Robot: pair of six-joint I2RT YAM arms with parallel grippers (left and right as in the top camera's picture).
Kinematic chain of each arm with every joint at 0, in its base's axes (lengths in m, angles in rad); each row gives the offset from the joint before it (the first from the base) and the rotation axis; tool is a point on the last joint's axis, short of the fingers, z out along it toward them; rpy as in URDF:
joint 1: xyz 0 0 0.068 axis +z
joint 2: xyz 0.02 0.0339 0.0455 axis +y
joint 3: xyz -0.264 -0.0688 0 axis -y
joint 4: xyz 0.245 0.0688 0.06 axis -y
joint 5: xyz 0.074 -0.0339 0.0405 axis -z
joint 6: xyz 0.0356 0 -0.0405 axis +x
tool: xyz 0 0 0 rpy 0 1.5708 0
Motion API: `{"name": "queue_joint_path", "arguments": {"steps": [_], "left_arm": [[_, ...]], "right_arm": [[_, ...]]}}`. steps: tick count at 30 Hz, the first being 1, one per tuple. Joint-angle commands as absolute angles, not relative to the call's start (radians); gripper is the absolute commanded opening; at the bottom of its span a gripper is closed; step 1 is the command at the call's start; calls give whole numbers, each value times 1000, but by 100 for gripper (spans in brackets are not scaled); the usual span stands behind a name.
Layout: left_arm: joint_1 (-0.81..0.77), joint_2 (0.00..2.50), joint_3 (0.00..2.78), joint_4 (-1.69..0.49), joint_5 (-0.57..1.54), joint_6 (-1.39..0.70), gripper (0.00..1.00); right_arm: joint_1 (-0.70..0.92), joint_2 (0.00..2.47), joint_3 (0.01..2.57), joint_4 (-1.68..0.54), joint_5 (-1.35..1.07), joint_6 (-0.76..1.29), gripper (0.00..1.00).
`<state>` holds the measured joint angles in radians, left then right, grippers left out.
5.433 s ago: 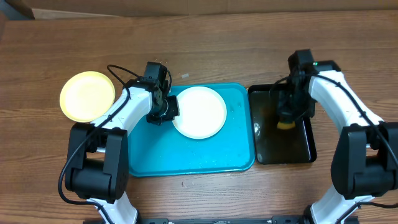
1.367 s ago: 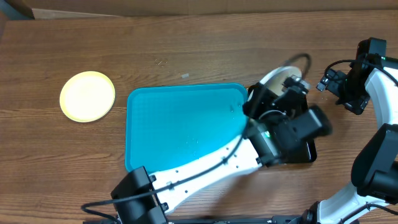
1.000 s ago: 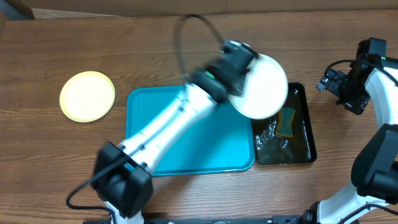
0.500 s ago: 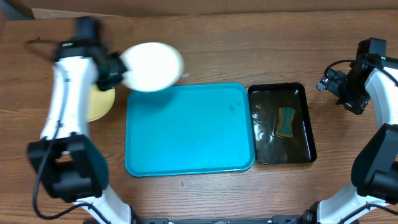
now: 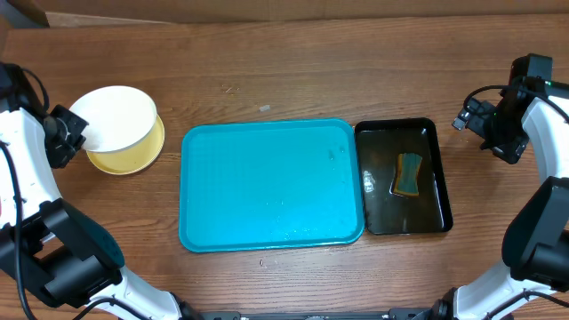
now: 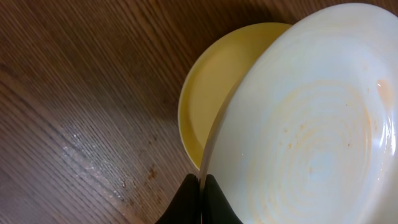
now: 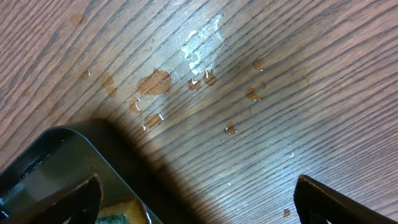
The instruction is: Clean dirty plates on tray and stack at the side
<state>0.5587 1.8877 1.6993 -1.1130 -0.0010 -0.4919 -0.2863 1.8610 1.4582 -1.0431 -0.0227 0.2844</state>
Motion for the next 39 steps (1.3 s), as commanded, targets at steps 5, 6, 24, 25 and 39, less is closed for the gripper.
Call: {"name": "queue_joint_path", "arguments": {"steps": [5, 6, 24, 25, 39], "left_arm": [[556, 1893, 1600, -1056, -60, -503, 4], [556, 1893, 1579, -1036, -61, -503, 4], [532, 1893, 1469, -825, 640, -164, 66], [506, 1893, 1469, -826, 701, -141, 69], [110, 1893, 1468, -848, 568, -162, 100]], "right_arm": [[-287, 1848, 1473, -1040, -28, 288, 100], [-287, 1848, 1473, -1040, -28, 289, 100], [-287, 1848, 1473, -1040, -28, 288, 100], [-287, 1848, 1473, -1040, -28, 288, 100], [-287, 1848, 1473, -1040, -28, 288, 100]]}}
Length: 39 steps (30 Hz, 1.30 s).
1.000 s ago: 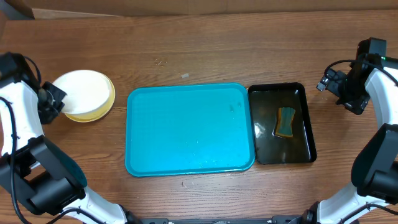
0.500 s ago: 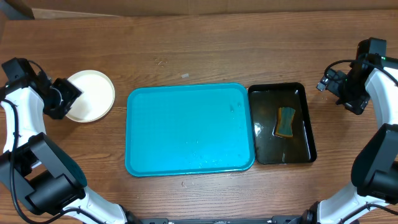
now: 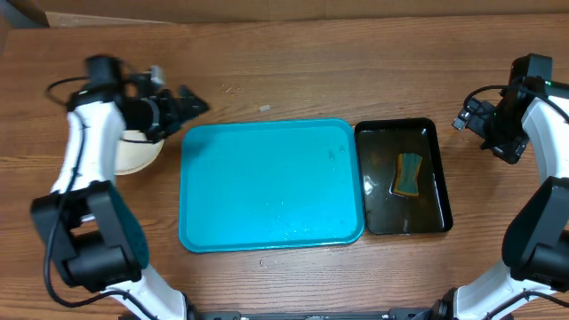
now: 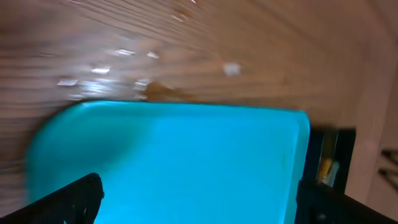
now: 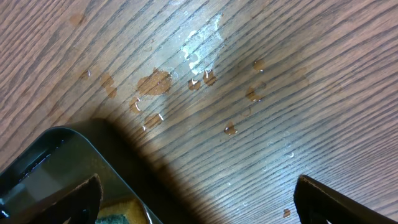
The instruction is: Clean dirty plates on tray and stack at the side
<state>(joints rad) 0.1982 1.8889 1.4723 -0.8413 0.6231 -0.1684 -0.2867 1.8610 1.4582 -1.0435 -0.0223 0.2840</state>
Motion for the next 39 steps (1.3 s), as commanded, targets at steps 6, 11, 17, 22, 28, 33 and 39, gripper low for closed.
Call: {"name": "queue_joint_path", "arguments": {"steps": [6, 11, 17, 22, 28, 33, 39], "left_arm": [[-70, 1893, 1468, -839, 450, -162, 100], [-159, 1893, 1468, -831, 407, -162, 100], [-211, 1893, 1468, -833, 406, -161, 100], [-216, 1893, 1468, -833, 407, -161, 100], [-216, 1893, 1468, -833, 407, -161, 100], [-216, 1893, 1468, -833, 407, -161, 100], [-216, 1893, 1468, -833, 407, -161, 100]], "right_arm": [[-287, 1848, 1473, -1040, -28, 289, 100], [-287, 1848, 1473, -1040, -28, 288, 100], [-287, 1848, 1473, -1040, -28, 288, 100], [-287, 1848, 1473, -1040, -28, 288, 100], [-271, 1842, 1472, -1039, -28, 289, 100], [-194, 1756, 1472, -1040, -27, 288, 100], [-10, 1507, 1472, -1040, -27, 288, 100]]}}
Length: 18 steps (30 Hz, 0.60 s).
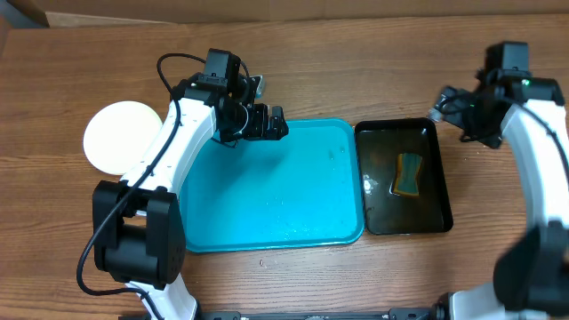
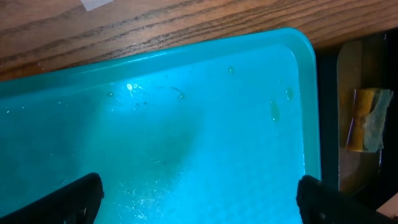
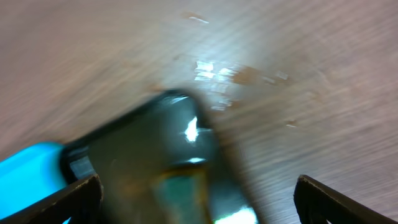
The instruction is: Clean dirty plates on tray and stack at the side
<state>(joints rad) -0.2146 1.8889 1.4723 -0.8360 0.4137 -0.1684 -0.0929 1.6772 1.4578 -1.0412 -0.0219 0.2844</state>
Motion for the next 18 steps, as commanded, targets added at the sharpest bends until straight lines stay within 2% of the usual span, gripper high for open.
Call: {"name": "queue_joint_path", "arguments": {"steps": [1, 9, 15, 18], "left_arm": [[-216, 1893, 1468, -833, 407, -161, 100], [-216, 1893, 1468, -833, 407, -161, 100], [-216, 1893, 1468, -833, 407, -161, 100], [-216, 1893, 1468, -833, 407, -161, 100]], "right_arm": [[20, 1468, 1472, -1040, -27, 288, 100], [261, 1042, 1472, -1041, 20, 244, 100], [260, 769, 1468, -1085, 64, 229, 100], [256, 629, 1437, -1092, 93, 143, 100]]}}
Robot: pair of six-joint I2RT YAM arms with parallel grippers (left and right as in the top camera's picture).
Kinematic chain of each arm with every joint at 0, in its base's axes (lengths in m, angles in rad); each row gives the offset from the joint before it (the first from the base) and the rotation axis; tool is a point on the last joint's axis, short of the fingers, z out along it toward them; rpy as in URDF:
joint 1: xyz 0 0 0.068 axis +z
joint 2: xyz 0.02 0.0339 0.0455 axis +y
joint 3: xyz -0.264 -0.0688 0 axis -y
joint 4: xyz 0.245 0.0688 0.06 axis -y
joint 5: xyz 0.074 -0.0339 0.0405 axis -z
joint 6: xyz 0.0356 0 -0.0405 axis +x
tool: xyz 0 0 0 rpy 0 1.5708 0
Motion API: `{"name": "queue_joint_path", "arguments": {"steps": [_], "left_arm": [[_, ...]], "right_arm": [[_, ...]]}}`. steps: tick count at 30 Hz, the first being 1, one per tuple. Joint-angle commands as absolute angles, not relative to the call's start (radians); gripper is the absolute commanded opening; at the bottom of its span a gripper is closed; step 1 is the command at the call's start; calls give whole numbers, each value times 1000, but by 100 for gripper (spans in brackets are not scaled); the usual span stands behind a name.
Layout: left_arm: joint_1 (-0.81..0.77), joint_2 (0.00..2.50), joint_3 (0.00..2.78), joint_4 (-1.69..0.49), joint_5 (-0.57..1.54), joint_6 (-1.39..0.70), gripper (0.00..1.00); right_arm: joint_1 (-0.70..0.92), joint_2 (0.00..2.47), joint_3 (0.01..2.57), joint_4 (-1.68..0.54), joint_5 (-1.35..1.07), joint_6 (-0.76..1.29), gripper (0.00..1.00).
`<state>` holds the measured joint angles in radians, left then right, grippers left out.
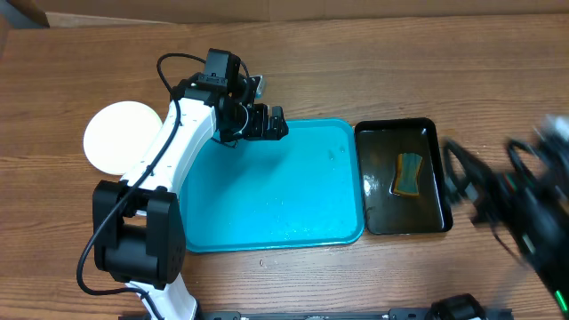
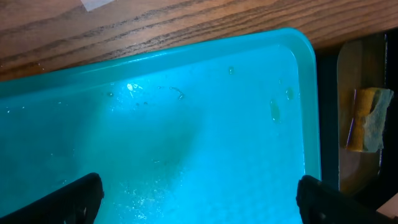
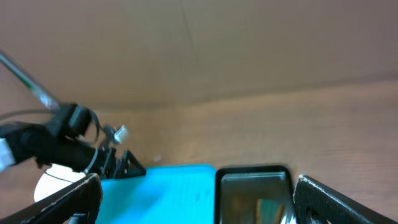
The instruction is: Clean dirty plates on tray and stack at the side
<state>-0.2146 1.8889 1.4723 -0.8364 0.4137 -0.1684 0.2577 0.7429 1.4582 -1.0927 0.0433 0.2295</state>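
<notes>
The teal tray [image 1: 271,191] lies mid-table with only water drops and small specks on it [image 2: 186,124]. A white plate [image 1: 123,138] sits on the table left of the tray; nothing shows beneath it. My left gripper [image 1: 267,124] hovers open over the tray's back left part, its fingers wide apart with nothing between them [image 2: 199,205]. My right gripper [image 3: 202,208] is open and empty, raised at the table's right side and looking across at the tray [image 3: 165,186]. The right arm [image 1: 520,209] is motion-blurred.
A black basin [image 1: 436,178] of water stands right of the tray, with a yellow-green sponge [image 1: 408,173] lying in it [image 2: 367,121]. Bare wood surrounds the tray. A cardboard wall [image 3: 199,50] rises behind the table.
The left arm has not moved. The right arm has left the back right of the basin and is now blurred at the front right, its camera tilted up across the table.
My left gripper was shut on the white plate's rim, holding it over a yellow plate at the left. Then it was open and away from the plates, then open over the tray's back left, where it stays. The right gripper stayed open, shifted near the basin, then swung away.
</notes>
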Motion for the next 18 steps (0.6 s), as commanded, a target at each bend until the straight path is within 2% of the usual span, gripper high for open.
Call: {"name": "queue_joint_path", "arguments": {"steps": [1, 4, 10, 18], "left_arm": [[-216, 1893, 1468, -833, 407, -161, 100], [-216, 1893, 1468, -833, 407, -161, 100], [-216, 1893, 1468, -833, 407, -161, 100], [-216, 1893, 1468, -833, 407, -161, 100]], "right_arm": [[249, 578, 1416, -1087, 93, 120, 100], [211, 441, 1328, -1032, 93, 73, 100], [130, 216, 1010, -743, 80, 66, 100], [110, 35, 464, -107, 4, 79, 100]]}}
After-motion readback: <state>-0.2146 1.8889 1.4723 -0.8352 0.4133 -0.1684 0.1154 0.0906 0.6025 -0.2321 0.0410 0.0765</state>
